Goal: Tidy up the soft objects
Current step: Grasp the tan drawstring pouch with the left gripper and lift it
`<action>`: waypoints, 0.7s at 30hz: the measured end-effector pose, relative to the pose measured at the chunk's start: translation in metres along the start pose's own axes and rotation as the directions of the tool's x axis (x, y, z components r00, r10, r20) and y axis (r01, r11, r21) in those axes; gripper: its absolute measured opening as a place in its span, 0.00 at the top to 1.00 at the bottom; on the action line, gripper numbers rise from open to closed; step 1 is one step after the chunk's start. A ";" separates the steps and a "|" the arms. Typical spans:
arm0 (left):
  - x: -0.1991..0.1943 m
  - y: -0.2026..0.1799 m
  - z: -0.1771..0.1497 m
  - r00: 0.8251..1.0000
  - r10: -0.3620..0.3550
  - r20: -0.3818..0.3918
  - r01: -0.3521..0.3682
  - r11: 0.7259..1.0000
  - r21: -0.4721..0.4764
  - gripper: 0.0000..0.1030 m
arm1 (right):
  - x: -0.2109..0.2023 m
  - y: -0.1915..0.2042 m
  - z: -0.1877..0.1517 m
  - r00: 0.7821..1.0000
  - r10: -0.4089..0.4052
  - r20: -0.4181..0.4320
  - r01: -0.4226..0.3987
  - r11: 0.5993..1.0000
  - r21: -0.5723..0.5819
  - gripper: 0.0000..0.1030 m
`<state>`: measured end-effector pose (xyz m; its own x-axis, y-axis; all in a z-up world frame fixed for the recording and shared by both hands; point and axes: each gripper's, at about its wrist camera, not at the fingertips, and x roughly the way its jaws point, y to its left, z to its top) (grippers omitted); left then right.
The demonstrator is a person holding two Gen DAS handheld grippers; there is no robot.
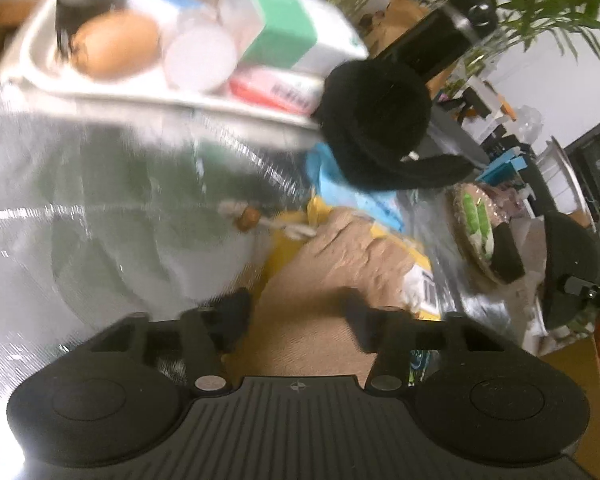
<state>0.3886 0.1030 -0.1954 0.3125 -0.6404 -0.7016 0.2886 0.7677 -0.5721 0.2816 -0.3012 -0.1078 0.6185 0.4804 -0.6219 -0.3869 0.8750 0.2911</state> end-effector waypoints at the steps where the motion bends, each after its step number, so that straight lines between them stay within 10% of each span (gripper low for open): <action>1: 0.001 -0.001 0.000 1.000 -0.004 -0.011 0.004 1.000 0.003 0.70 | 0.000 0.000 0.000 1.000 0.001 -0.001 -0.001 1.000 -0.001 0.56; 5: -0.005 -0.011 -0.002 1.000 0.011 0.011 -0.012 1.000 0.028 0.93 | 0.001 0.001 0.000 1.000 0.001 0.002 -0.001 1.000 -0.002 0.56; 21: -0.060 -0.101 -0.014 0.958 0.238 0.160 -0.260 0.956 0.135 0.96 | -0.007 0.004 -0.001 0.999 -0.013 0.044 0.013 1.000 -0.006 0.56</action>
<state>0.3283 0.0640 -0.1014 0.5129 -0.4345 -0.7404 0.3168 0.8974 -0.3072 0.2752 -0.3015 -0.1029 0.6528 0.4712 -0.5932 -0.3831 0.8809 0.2781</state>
